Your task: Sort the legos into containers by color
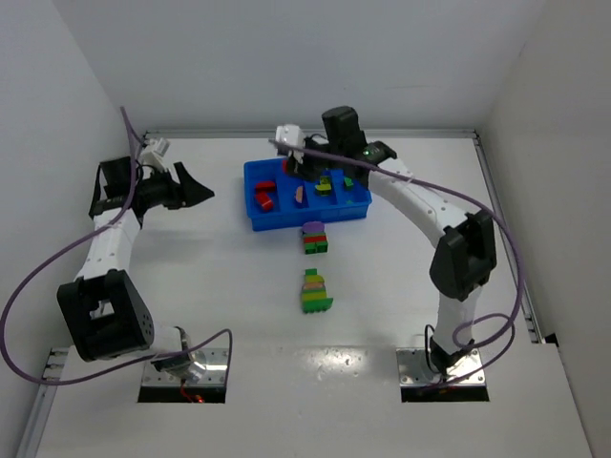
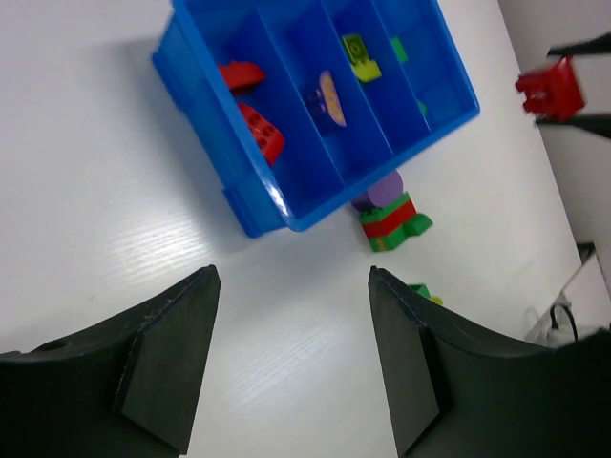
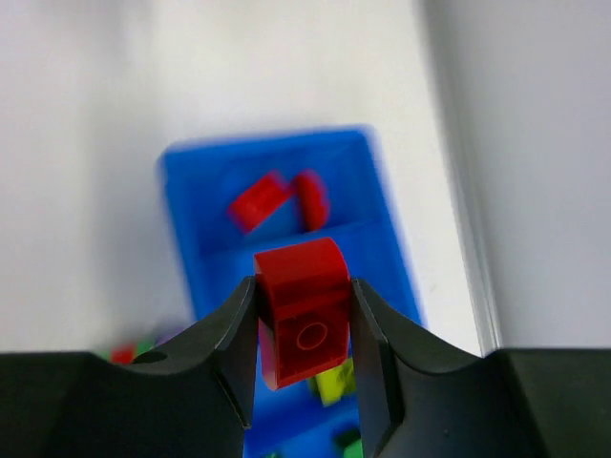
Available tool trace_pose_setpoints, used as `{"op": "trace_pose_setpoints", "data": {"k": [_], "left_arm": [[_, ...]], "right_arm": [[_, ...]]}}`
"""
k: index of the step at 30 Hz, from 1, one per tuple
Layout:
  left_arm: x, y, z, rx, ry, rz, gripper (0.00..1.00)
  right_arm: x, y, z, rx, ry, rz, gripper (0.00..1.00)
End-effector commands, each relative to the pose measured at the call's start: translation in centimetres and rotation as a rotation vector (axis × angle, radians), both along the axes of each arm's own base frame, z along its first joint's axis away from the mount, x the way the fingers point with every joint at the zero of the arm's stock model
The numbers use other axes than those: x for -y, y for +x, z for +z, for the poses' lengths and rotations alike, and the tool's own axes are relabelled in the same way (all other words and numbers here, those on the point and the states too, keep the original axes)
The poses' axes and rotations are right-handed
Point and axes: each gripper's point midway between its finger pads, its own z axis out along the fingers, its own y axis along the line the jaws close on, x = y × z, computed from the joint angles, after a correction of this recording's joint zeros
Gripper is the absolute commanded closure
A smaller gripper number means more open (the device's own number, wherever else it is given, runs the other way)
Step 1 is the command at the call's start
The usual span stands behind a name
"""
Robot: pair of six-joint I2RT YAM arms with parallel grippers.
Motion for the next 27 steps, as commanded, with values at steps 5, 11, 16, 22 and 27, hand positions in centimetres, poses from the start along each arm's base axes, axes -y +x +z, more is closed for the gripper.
{"op": "trace_pose_setpoints", "data": {"k": [5,11,16,22,27], "left_arm": [[-1.6,0.3,3.1,0.101,-0.031,0.043,0.31],[-1.5,0.7,2.4,0.074,-0.062,0.034,0.31],[-1.8,1.0,2.4,0.079,-0.07,0.038,0.31],[-1.7,1.1,2.3,0.074,-0.081,0.033,0.31],[-1.6,1.0,2.4,0.07,-0.092,0.029,0.31]], "right_arm": [[-6.2,8.3,5.0,-0.353,0.538,-0.352,0.99],[-9.4,11.4,2.9,-0.393,0.617,-0.385,0.99],[-9.8,12.5,0.1,-0.415,0.611,-0.417,0.99],[-10.2,12.7,-2.3,-0.442,0.586,-0.421,0.95],[-10.0,13.0,-3.4,-0.447,0.574,-0.446,0.71]]}}
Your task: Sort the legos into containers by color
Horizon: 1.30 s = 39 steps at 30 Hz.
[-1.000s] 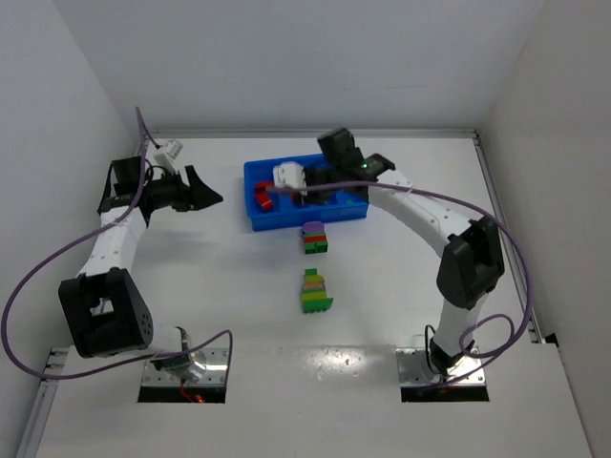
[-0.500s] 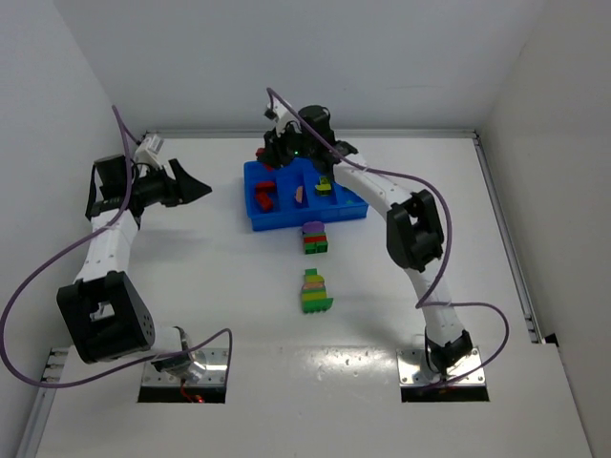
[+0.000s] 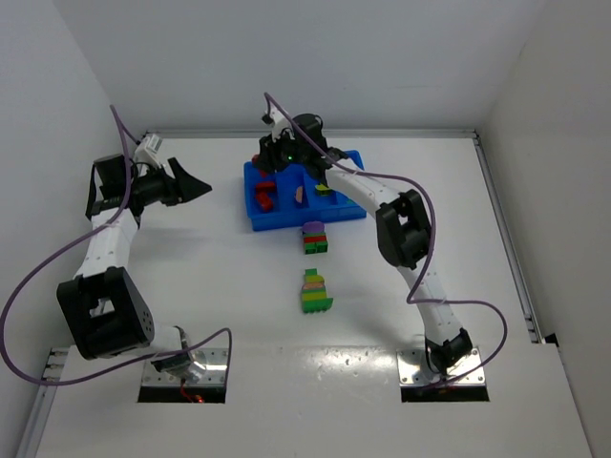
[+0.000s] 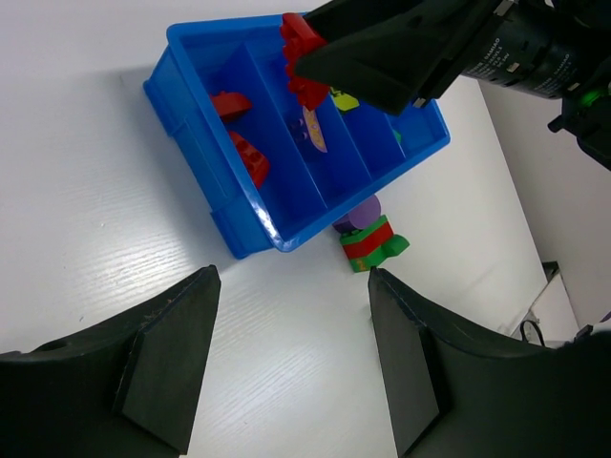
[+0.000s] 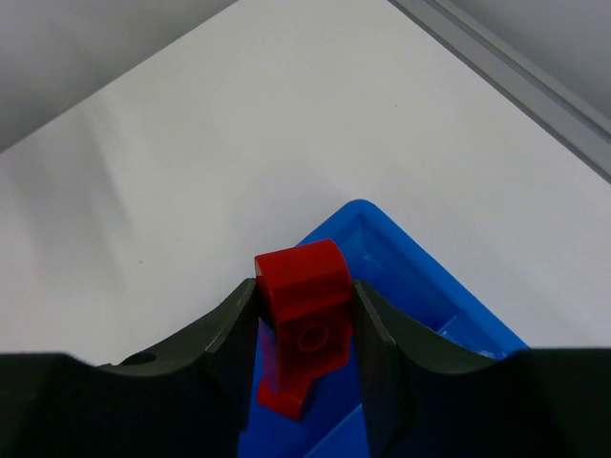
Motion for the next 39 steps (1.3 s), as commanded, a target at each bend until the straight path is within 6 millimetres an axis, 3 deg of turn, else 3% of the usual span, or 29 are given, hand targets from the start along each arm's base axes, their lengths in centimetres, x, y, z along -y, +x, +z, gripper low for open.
{"op": "trace_pose_setpoints", "data": {"k": [1,3,6,7,8,11,12,14,15,16,19,20,21,22,23,25,27,28,30,31,32,34,35,36,39], "left_arm": [[-0.1,0.1,0.7,0.035,-0.01,-0.014,0.31],[0.0,-0.1,0.6,0.034,-0.011,-0.014,0.31],[0.0,-0.3,0.5,0.041,-0.003,-0.017,0.31],[0.0,-0.6,0.8,0.057,0.013,-0.01,0.31],[0.0,-0.6,0.8,0.057,0.014,-0.01,0.31],[0.3,-1.4,1.7,0.093,0.031,-0.024,0.31],[0.3,-1.5,1.3,0.097,0.042,-0.029,0.31],[1.5,-2.5,1.7,0.124,0.089,-0.091,0.31],[1.8,-2.7,1.4,0.124,0.119,-0.116,0.31],[2.9,-3.5,1.2,0.132,0.164,-0.184,0.31],[5.4,-5.1,0.1,0.138,0.255,-0.317,0.31],[5.9,-5.4,-0.8,0.121,0.289,-0.344,0.31],[7.8,-6.0,-0.8,0.14,0.314,-0.414,0.31],[8.3,-6.5,-1.5,0.143,0.361,-0.455,0.31],[9.2,-6.6,-1.7,0.152,0.38,-0.493,0.31],[12.1,-7.3,-2.3,0.179,0.438,-0.598,0.31],[15.3,-8.5,-2.3,0.221,0.463,-0.728,0.31],[16.2,-8.8,-3.2,0.236,0.5,-0.798,0.31],[17.9,-8.8,-3.1,0.291,0.562,-0.879,0.31],[19.5,-9.9,-3.5,0.338,0.604,-0.978,0.31],[20.1,-9.8,-4.9,0.325,0.642,-1.03,0.31],[21.9,-11.0,-5.5,0.41,0.72,-1.213,0.33],[22.4,-11.3,-7.4,0.397,0.732,-1.31,0.33],[23.4,-11.2,-7.2,0.496,0.774,-1.406,0.35],[23.7,-11.5,-9.5,0.49,0.787,-1.56,0.35]], "right_arm": [[-0.7,0.9,3.2,0.07,0.062,-0.013,0.57],[-0.4,0.8,3.4,0.075,0.051,-0.02,0.5],[0.1,0.2,5.4,0.103,0.051,-0.015,0.4],[0.2,0.0,5.9,0.105,0.052,-0.015,0.38],[0.6,-0.6,7.7,0.124,0.065,-0.015,0.38],[1.8,-1.8,9.7,0.121,0.068,-0.007,0.35],[3.2,-2.4,12.5,0.156,0.072,-0.015,0.35],[5.1,-3.4,13.2,0.183,0.024,-0.025,0.35],[7.3,-4.5,16.1,0.211,0.014,-0.045,0.35],[8.8,-5.2,15.0,0.191,-0.029,-0.061,0.35],[14.4,-8.5,15.1,0.193,-0.146,-0.08,0.35],[16.7,-9.9,12.0,0.142,-0.239,-0.067,0.35],[17.9,-10.9,11.5,0.137,-0.271,-0.062,0.35],[19.4,-12.7,13.0,0.172,-0.274,-0.067,0.35],[20.8,-14.4,10.1,0.129,-0.328,-0.051,0.35],[23.5,-17.7,8.2,0.086,-0.353,-0.058,0.35],[25.6,-19.3,7.2,0.068,-0.354,-0.091,0.35],[26.9,-21.0,6.3,0.062,-0.356,-0.107,0.35],[29.1,-21.5,6.0,0.067,-0.353,-0.166,0.35],[29.9,-22.2,4.9,0.042,-0.361,-0.182,0.35],[30.7,-22.5,4.8,0.043,-0.367,-0.196,0.35],[32.3,-23.1,5.0,0.046,-0.359,-0.244,0.35],[32.6,-23.4,4.8,0.038,-0.353,-0.245,0.35],[33.1,-23.7,5.0,0.042,-0.34,-0.256,0.35],[33.9,-24.0,5.0,0.036,-0.323,-0.272,0.35]]}}
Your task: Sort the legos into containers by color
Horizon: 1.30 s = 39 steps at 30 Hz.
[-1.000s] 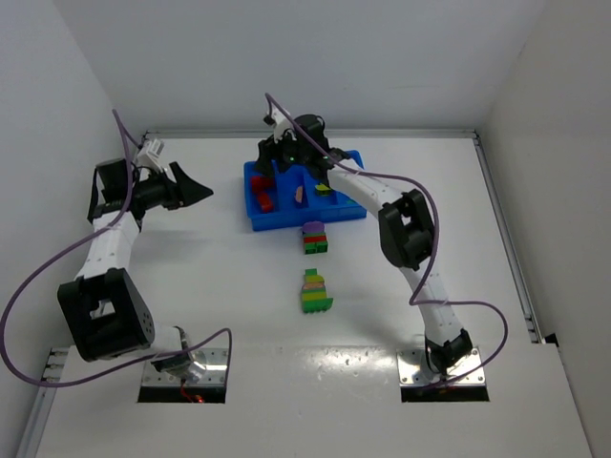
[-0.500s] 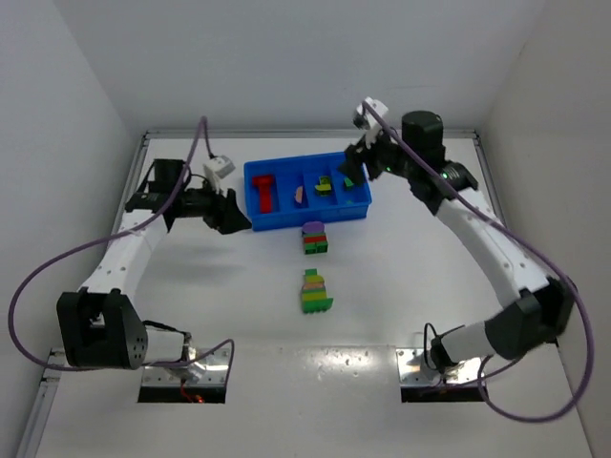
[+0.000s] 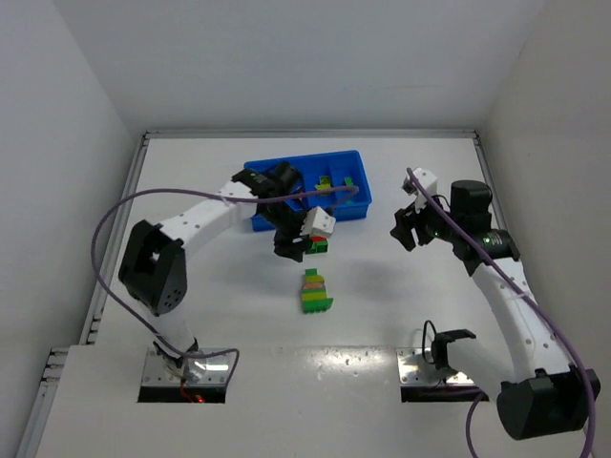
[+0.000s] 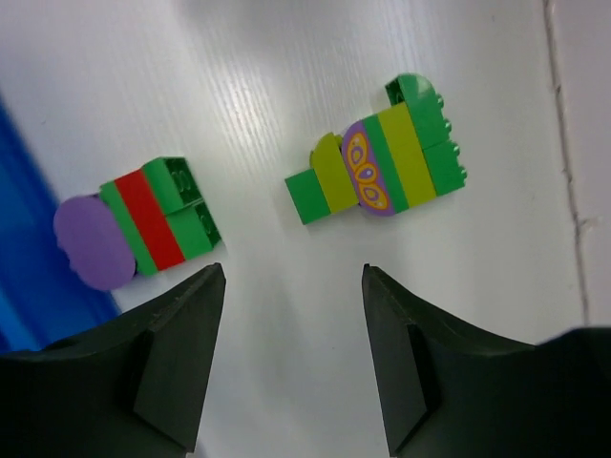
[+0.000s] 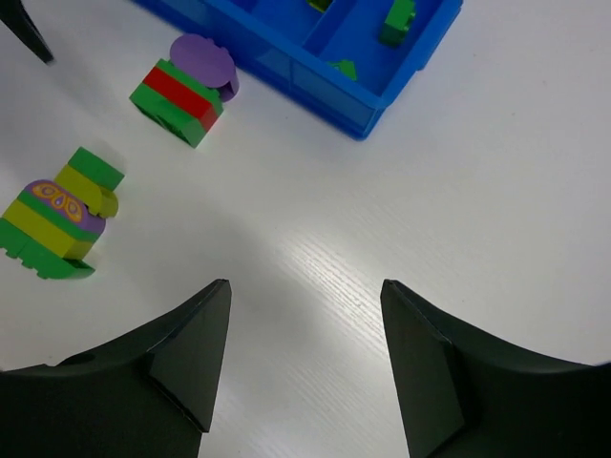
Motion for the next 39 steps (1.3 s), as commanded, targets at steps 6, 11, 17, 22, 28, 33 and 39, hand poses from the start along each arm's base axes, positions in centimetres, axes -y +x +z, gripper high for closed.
{"op": "trace_pose_setpoints", "data": {"k": [6,11,17,22,28,33,39], "left_arm": [[0.4,-1.2,-4.2,0.228,0.145,-0.507,0.35],[1.5,-1.2,-4.8,0.356,0.125,-0.638,0.35],[2.5,-2.0,-5.6,0.36,0.097,-0.717,0.35],[3.3,-2.2,-6.4,0.358,0.077,-0.755,0.35],[3.2,-2.8,-8.0,0.326,0.088,-0.786,0.35],[3.0,-2.8,-9.1,0.306,0.106,-0.797,0.35],[3.1,-2.7,-9.9,0.288,0.113,-0.8,0.35]], "right_arm": [[0.8,-0.1,1.1,0.034,0.065,-0.001,0.35],[0.8,0.1,0.3,-0.005,0.082,-0.004,0.35],[0.4,0.5,0.0,-0.02,0.101,0.008,0.35],[0.4,0.6,0.1,-0.011,0.101,0.008,0.35],[0.4,0.4,-0.4,-0.024,0.094,0.013,0.35],[0.4,0.6,-0.8,-0.024,0.094,0.013,0.35],[0.4,0.6,-1.4,-0.042,0.093,0.012,0.35]]}}
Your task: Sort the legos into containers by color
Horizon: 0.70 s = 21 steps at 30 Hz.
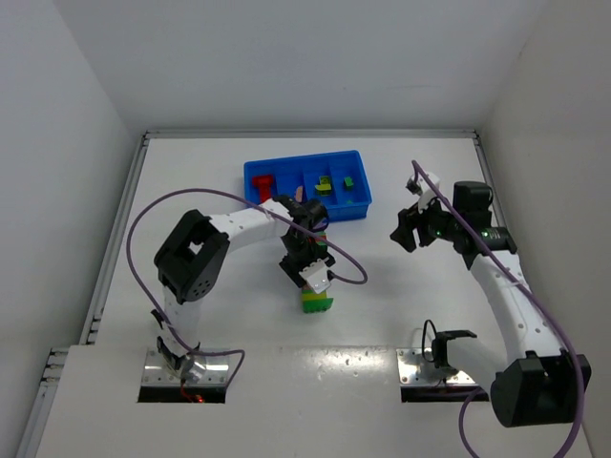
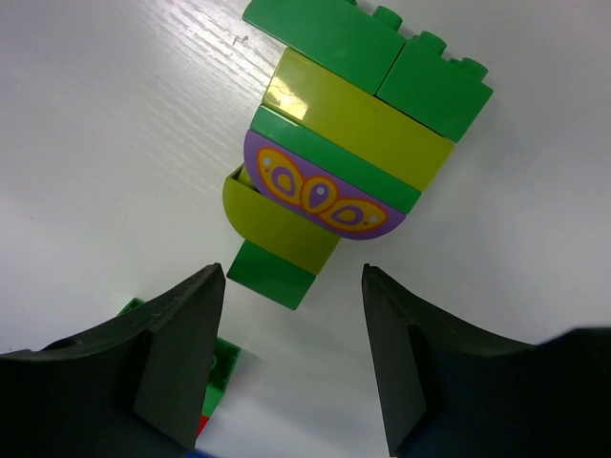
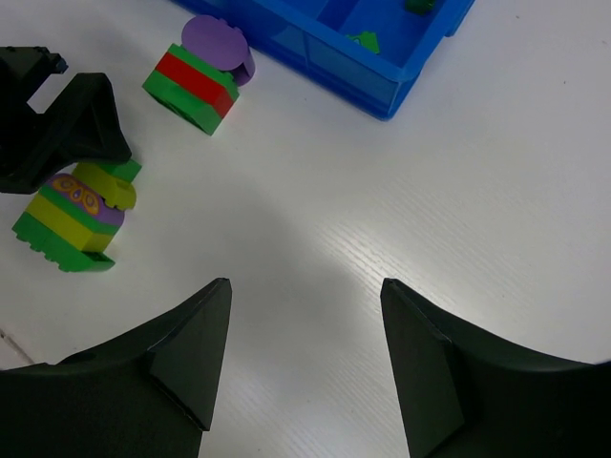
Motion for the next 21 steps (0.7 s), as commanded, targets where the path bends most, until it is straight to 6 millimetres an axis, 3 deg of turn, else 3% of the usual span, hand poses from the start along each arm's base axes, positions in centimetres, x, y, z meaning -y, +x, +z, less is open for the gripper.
{"op": "trace_pose_setpoints", "data": {"k": [1,12,15,19,21], "left_arm": [[0.9,-0.7,-0.2,-0.018,-0.03,-0.052,0.35],[1.7,-0.6,-0.9,-0.017,-0.042,-0.079,0.35],[1.7,-0.6,-0.9,-0.017,-0.042,-0.079,0.39],[1.6,-0.7,-1.1,-0.025,-0.036,-0.06,0.55],[1.3,-1.0,-1.4,-0.037,-0.025,-0.049,0.68]], "right_arm": [[-0.3,0.4,0.4,0.031,0.015,0.016,0.35],[-0.2,0.4,-0.4,0.018,0.009,0.02,0.35],[-0.1,0.4,-0.5,0.018,0.002,0.013,0.35],[-0.1,0.4,-0.5,0.018,0.002,0.013,0.35],[-0.1,0.3,-0.9,0.009,0.002,0.013,0.35]]}}
